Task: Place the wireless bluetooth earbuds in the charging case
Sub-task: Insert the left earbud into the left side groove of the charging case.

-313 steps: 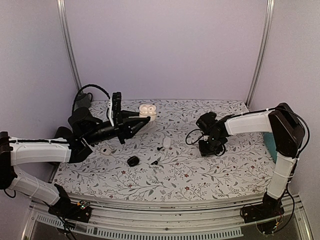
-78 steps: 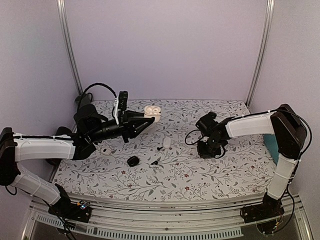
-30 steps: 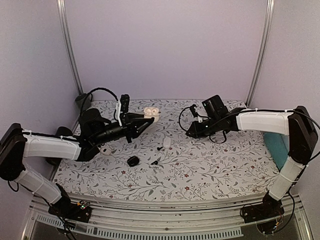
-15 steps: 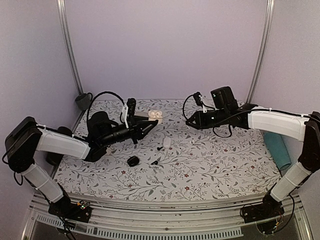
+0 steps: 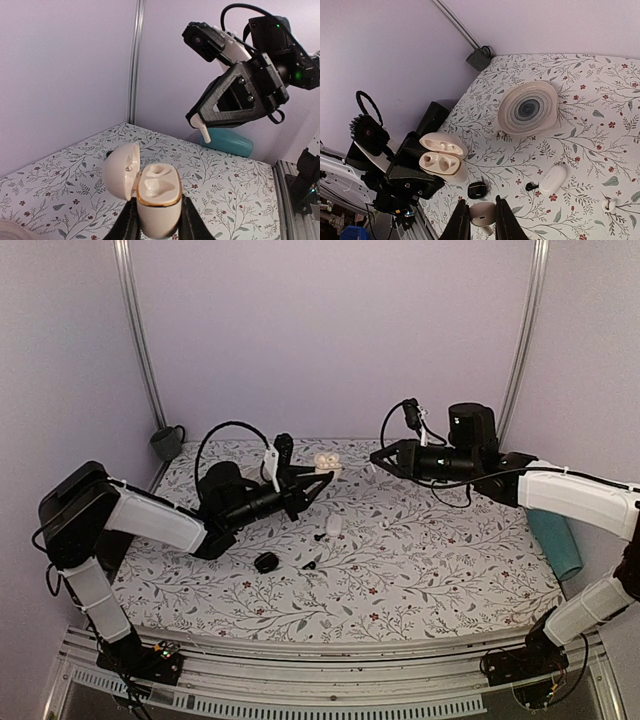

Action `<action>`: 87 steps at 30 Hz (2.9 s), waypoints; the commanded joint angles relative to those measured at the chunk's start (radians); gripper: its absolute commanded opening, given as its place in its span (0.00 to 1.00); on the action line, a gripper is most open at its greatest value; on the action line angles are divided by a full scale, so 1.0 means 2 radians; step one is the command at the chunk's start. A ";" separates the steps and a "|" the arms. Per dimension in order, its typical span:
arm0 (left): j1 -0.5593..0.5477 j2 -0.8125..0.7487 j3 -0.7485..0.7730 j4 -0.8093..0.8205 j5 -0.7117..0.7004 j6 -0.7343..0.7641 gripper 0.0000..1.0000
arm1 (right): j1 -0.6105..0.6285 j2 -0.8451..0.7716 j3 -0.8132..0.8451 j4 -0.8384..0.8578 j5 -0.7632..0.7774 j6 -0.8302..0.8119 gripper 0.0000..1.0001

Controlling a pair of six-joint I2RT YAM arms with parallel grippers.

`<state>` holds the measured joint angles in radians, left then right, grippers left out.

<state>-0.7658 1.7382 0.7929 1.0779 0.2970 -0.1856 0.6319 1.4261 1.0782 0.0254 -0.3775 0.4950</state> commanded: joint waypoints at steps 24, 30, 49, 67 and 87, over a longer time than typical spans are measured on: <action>-0.068 0.073 0.040 0.181 -0.063 0.118 0.00 | 0.106 -0.048 -0.065 0.242 0.134 0.025 0.18; -0.071 0.075 0.048 0.169 -0.068 0.113 0.00 | 0.121 -0.039 -0.072 0.267 0.143 0.013 0.18; -0.088 0.074 0.065 0.141 -0.103 0.093 0.00 | 0.139 -0.012 -0.104 0.327 0.189 -0.002 0.18; -0.102 0.063 0.061 0.103 -0.112 0.101 0.00 | 0.139 -0.013 -0.112 0.339 0.187 -0.012 0.18; -0.097 -0.001 0.050 0.029 -0.041 0.091 0.00 | 0.139 -0.036 -0.132 0.321 0.159 -0.042 0.16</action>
<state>-0.9611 1.7821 0.8940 1.1549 0.1497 0.0147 0.9031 1.3693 0.8219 0.6819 -0.0296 0.4438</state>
